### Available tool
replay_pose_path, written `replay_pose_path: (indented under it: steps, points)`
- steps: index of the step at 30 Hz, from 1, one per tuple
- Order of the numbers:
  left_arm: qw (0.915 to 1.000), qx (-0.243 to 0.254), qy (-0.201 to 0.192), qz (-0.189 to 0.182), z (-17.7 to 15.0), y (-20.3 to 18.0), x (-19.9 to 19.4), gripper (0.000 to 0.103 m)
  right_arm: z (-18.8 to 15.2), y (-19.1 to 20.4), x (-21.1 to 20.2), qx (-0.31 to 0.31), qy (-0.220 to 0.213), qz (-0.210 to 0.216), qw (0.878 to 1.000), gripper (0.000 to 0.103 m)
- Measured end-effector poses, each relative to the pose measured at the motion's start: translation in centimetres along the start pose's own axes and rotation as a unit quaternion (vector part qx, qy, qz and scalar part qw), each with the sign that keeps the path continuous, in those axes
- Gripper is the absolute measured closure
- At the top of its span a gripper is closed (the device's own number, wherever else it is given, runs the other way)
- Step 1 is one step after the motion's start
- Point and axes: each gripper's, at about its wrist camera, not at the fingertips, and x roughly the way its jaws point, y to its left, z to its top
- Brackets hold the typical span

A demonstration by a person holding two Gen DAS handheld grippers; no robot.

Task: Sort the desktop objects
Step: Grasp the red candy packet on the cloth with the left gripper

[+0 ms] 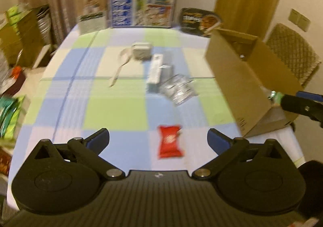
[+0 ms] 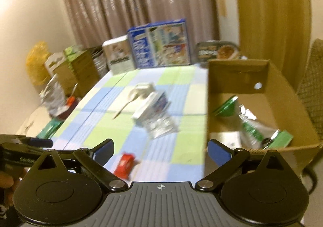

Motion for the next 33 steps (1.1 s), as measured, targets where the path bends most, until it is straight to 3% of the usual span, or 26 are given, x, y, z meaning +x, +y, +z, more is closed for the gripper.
replay_pose_path:
  steps: [8, 21, 30, 33]
  points:
    - [0.9995, -0.019, 0.017, 0.019, -3.3, 3.9, -0.6, 0.002, -3.6, 1.8, 1.9, 0.005, 0.036, 0.002, 0.999, 0.005]
    - [0.9993, -0.002, 0.028, -0.026, -4.9, 2.3, 2.5, 0.002, -6.3, 0.8, 4.0, 0.016, 0.067, -0.015, 0.998, 0.005]
    - [0.9963, 0.024, 0.047, -0.068, -4.5, 0.4, 7.1, 0.018, -7.5, -1.1, 6.0, 0.015, 0.087, -0.028, 0.996, 0.005]
    - [0.9946, 0.028, 0.059, -0.081, -4.2, -0.1, 8.8, 0.033, -7.7, -1.5, 6.6, 0.012, 0.094, -0.027, 0.995, 0.005]
